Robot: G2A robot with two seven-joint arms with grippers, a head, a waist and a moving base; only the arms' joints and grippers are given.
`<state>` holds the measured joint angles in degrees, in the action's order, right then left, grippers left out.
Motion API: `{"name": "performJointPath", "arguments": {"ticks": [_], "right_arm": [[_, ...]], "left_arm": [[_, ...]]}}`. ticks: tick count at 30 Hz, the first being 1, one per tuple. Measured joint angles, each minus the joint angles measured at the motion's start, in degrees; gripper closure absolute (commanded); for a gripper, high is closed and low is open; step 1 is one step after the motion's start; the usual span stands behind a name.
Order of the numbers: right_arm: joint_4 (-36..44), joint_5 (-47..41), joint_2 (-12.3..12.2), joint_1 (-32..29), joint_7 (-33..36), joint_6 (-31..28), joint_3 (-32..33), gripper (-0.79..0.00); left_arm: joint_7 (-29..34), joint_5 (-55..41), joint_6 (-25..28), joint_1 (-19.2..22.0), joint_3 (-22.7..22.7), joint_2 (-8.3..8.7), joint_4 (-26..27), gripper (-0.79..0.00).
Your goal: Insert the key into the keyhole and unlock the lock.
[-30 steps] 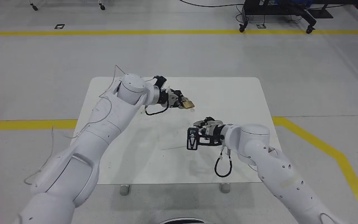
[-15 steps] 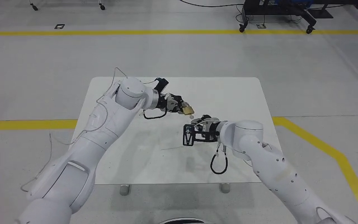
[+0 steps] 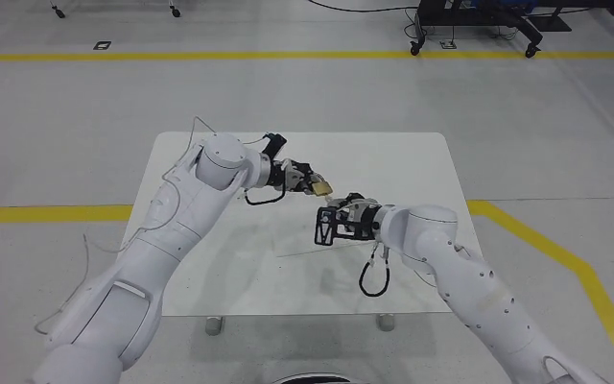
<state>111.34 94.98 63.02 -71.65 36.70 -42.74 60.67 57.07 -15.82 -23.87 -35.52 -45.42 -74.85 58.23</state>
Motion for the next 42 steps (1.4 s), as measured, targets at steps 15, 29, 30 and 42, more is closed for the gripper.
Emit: {"name": "performJointPath", "arguments": {"ticks": [15, 29, 30, 42], "right_arm": [[1.82, -3.62, -0.85, -5.19, -9.45, 6.56, 7.79, -0.597], [-7.13, -2.69, -0.1, -4.11, -29.2, 13.27, 5.52, -0.339], [-8.02, -2.49, 0.12, -3.33, -29.36, 13.84, 4.54, -0.342], [-11.39, 0.46, 1.22, 0.75, -26.62, 17.41, 0.98, -0.348]], "left_arm": [[-7.12, -6.94, 0.21, -3.53, -4.84, 0.16, -0.44, 0.0], [-16.45, -14.55, 8.78, -8.22, -8.47, -0.72, 1.63, 0.0], [-16.45, -14.22, 8.92, -8.21, -8.47, -0.71, 1.76, 0.0], [-13.69, -12.02, 7.59, -8.29, -9.15, -0.36, 2.32, 0.0]]}}
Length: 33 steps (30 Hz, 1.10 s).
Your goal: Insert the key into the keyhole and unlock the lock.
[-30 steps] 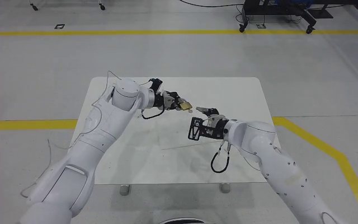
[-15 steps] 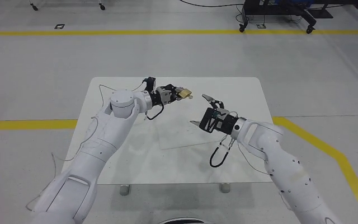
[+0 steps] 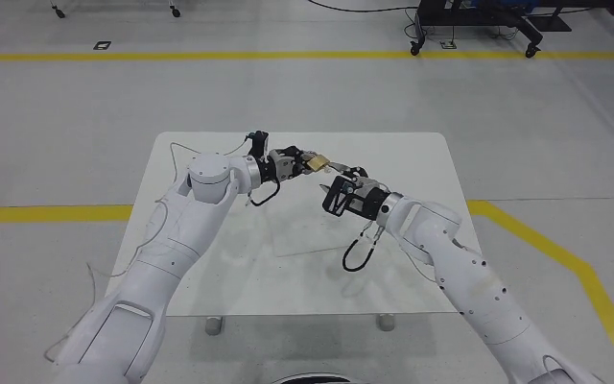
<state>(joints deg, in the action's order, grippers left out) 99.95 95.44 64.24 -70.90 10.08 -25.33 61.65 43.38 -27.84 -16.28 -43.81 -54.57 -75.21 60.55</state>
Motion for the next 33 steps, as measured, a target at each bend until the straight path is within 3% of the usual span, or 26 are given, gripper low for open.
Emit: {"name": "performJointPath", "arguments": {"ticks": [4, 7, 8, 10, 21, 33], "right_arm": [[-0.02, 0.11, 0.09, 0.01, 0.17, 0.0, -0.04, -0.329], [0.0, 1.07, 0.09, 0.2, 0.74, -0.77, -0.18, -0.252], [0.09, 1.44, 0.09, 0.28, 1.05, -1.07, -0.29, -0.206], [0.26, 1.92, 0.12, 0.39, 1.47, -1.35, -0.44, 0.0], [0.34, 0.56, 0.51, 0.08, 2.56, -0.18, -0.43, 0.0], [-5.11, -18.48, 1.36, 0.68, -1.14, -0.99, 2.91, 0.0]], "left_arm": [[0.6, 0.35, -0.25, 0.08, 0.1, -0.05, 0.26, 0.0], [1.76, 0.87, -0.84, 0.35, 0.65, -0.15, 0.19, 0.0], [2.09, 1.01, -1.03, 0.48, 0.83, -0.2, 0.01, 0.0], [2.5, 1.19, -1.27, 0.69, 1.05, -0.28, -0.28, 0.0], [2.25, 1.34, -0.85, 0.89, 0.73, -0.47, -1.02, 0.0], [-0.04, 2.27, 2.14, -0.83, -0.9, -0.21, 0.8, 0.0]]}}
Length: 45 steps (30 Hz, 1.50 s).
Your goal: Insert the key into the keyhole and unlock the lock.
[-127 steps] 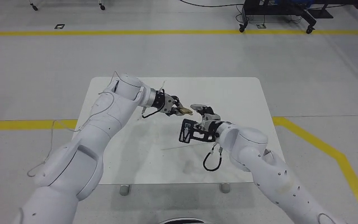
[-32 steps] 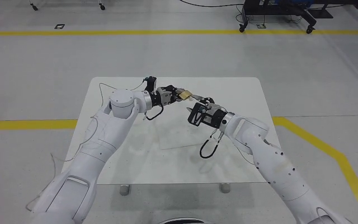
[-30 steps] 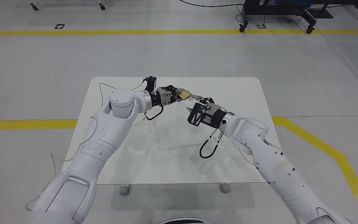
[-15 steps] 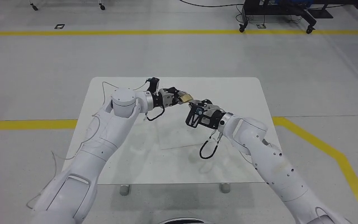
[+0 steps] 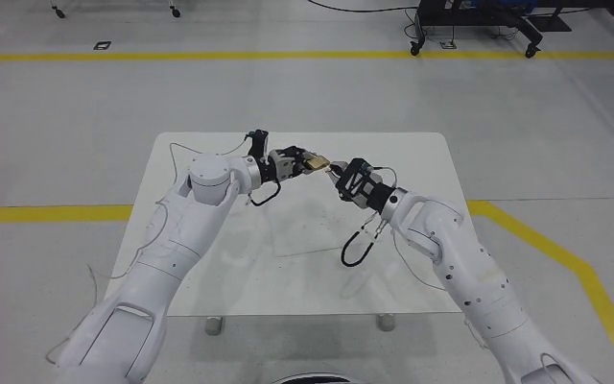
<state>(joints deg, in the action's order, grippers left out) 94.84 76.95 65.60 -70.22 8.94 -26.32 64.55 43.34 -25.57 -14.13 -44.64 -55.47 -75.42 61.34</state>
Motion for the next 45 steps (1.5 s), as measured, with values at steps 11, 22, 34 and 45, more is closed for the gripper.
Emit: {"name": "performJointPath", "arguments": {"ticks": [11, 22, 34, 45], "right_arm": [[-0.93, -3.94, -0.21, -0.15, -1.62, -3.71, 1.84, -0.785], [1.07, -3.7, -0.53, -1.07, -2.86, -5.88, 2.82, -0.785], [4.02, 34.68, -0.78, 3.01, 3.61, -0.55, -7.04, -0.086], [5.11, 48.13, -1.29, 3.46, -0.26, -2.92, -8.74, -0.068]], "left_arm": [[-0.54, 0.97, 0.42, -0.75, -0.61, 0.08, 1.05, 0.0], [0.86, 0.6, -0.5, -0.62, -1.51, 0.3, 0.84, 0.0], [-3.66, 3.91, -7.1, -2.69, -2.68, 0.96, 5.55, 0.0], [-1.77, 3.82, -11.02, -0.51, -0.73, 0.38, 3.21, 0.0]]}}
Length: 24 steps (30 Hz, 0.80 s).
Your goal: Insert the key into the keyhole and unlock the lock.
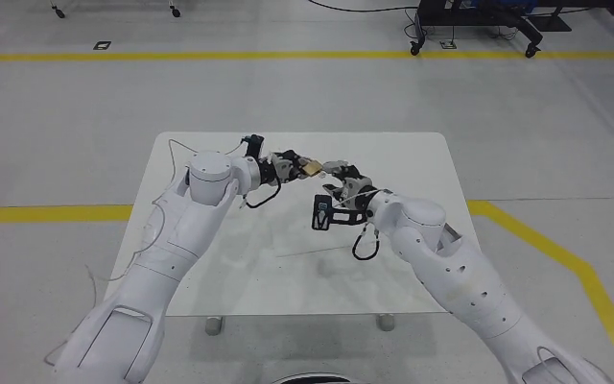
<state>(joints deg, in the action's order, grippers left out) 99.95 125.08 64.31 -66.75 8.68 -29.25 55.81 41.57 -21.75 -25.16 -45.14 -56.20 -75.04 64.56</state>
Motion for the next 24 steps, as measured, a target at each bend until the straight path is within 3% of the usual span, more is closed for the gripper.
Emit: {"name": "performJointPath", "arguments": {"ticks": [4, 6, 15, 24], "right_arm": [[-0.13, 2.4, 0.18, 0.19, 0.5, -0.01, -1.13, -0.065], [-0.33, 2.52, 0.35, 0.38, 0.56, 0.15, -1.49, 0.0], [-1.88, 1.11, 1.2, 0.84, 1.76, 1.9, -2.17, 0.0], [-4.23, -12.89, 1.88, -0.98, -1.14, 4.86, 2.04, 0.0]], "left_arm": [[0.34, -0.03, 0.17, 0.31, 0.7, -0.25, -0.71, 0.0], [0.43, -0.07, 0.32, 0.51, 1.01, -0.38, -1.03, 0.0], [0.91, -0.11, 1.53, 1.04, 1.4, -0.64, -1.98, 0.0], [1.49, 0.97, 3.95, 0.68, 1.34, -0.57, -1.58, 0.0]]}}
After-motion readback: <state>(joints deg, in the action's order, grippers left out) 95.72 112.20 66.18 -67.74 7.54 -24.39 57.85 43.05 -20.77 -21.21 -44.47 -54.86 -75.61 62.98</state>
